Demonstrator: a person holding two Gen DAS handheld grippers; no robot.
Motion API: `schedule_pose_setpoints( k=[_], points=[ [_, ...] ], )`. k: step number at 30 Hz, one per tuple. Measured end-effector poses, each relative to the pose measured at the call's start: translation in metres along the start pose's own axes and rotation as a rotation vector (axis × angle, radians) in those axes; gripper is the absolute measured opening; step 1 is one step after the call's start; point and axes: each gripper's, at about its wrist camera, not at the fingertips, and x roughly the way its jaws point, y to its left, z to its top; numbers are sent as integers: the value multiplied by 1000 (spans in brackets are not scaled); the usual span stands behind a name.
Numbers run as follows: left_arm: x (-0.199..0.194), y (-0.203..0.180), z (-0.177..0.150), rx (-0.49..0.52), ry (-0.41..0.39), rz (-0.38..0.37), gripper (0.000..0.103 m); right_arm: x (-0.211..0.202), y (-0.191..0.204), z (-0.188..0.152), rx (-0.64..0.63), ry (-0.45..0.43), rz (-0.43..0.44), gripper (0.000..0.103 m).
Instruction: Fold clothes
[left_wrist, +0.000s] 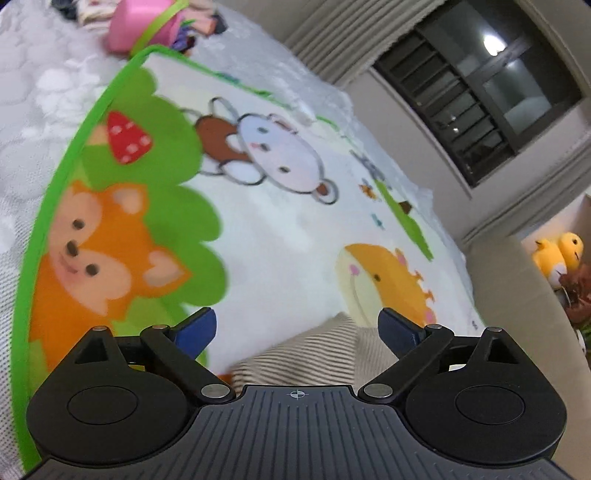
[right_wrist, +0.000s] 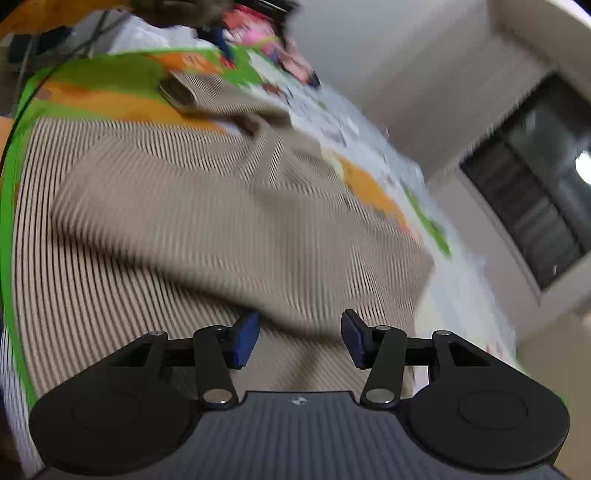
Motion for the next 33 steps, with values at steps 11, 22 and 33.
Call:
schedule_pose_setpoints(
  k=[11, 22, 33],
  points=[
    [17, -89, -28, 290, -12, -81, 98, -31, -162, -4, 550, -148, -352, 7],
    [125, -198, -100, 655, 147, -166, 96, -26, -263, -118, 698, 118, -677, 7],
    [198, -186, -93, 735, 54, 230, 75, 17, -237, -108, 432, 200, -719, 53]
  ],
)
